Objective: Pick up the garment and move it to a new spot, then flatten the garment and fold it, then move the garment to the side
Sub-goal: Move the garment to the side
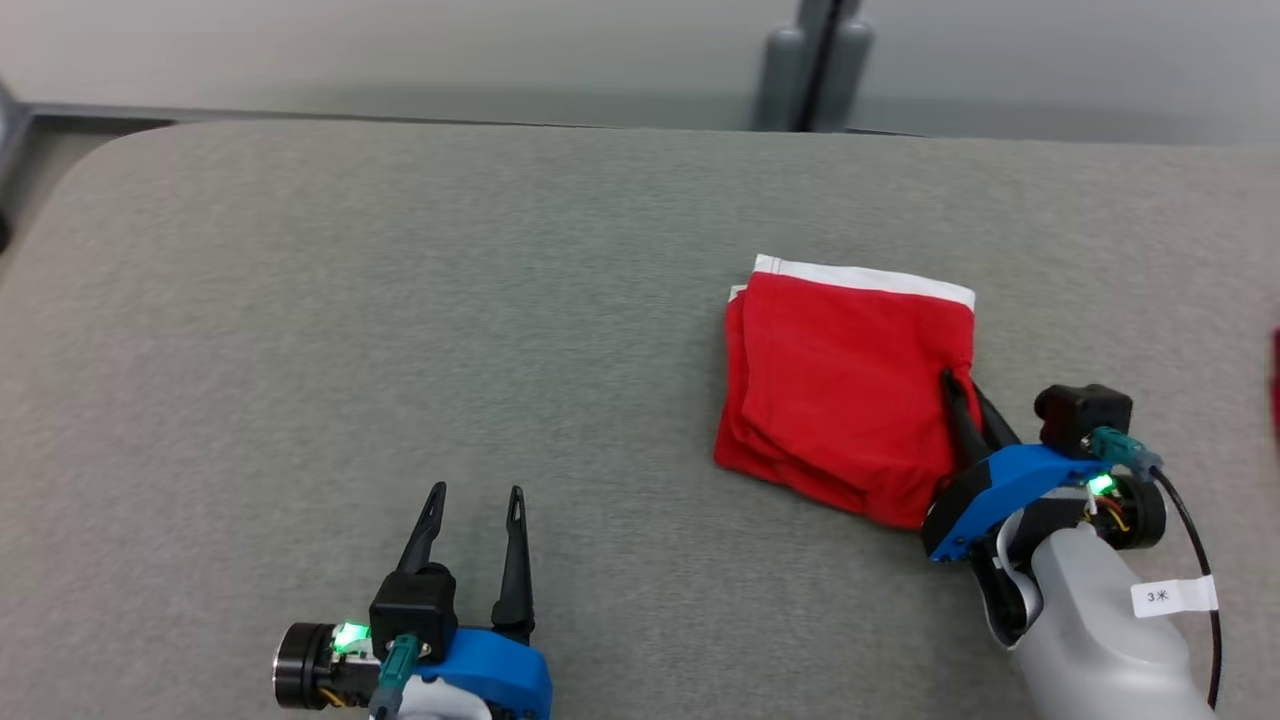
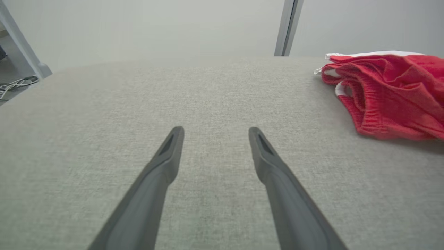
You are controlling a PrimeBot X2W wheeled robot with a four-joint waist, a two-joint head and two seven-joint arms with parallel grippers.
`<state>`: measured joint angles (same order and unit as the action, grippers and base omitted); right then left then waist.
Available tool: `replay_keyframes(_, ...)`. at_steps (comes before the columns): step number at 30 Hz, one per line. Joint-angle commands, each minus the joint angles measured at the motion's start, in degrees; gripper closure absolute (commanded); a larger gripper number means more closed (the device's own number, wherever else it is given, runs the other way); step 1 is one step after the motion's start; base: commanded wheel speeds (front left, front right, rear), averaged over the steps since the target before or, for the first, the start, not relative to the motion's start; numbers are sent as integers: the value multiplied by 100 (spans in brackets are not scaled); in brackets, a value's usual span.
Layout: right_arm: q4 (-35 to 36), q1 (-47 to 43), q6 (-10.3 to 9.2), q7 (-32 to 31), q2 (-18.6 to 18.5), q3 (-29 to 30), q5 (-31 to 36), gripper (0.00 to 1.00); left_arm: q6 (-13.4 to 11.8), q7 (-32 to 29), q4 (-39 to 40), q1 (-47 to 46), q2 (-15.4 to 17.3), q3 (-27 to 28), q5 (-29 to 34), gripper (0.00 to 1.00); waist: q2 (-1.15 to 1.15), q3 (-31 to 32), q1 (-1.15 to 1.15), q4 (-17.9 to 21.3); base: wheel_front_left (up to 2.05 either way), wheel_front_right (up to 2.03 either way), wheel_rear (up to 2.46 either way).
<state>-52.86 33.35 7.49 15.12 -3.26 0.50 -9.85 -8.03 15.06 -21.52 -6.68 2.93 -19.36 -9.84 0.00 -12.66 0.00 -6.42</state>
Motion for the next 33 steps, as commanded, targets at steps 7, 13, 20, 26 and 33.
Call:
replay_keyframes(7, 150, -321, 0, 4, -11, -422, -319, 100, 57, 14, -56, -362, -1, -200, -97, 0, 0, 508, 0, 1744, 0, 0, 0)
replay_keyframes(13, 262, -464, 0, 3, -74, -670, -549, 100, 66, 14, -72, -586, -2, -375, -103, 0, 0, 457, 0, 2533, 0, 0, 0)
replay_keyframes(20, 344, -348, 0, 4, -112, -915, -732, 100, 87, 14, -176, -716, -1, -418, -59, 0, 0, 264, 0, 3095, 0, 0, 0)
replay_keyframes(26, 382, -193, 0, 4, -301, -1009, -613, 100, 135, 14, -277, -821, 4, -471, -41, 0, 0, 87, 0, 3047, 0, 0, 0)
replay_keyframes(33, 270, 271, 0, 4, -852, -972, -265, 100, 101, 14, -336, -797, 0, -390, 44, 0, 0, -88, 0, 2625, 0, 0, 0)
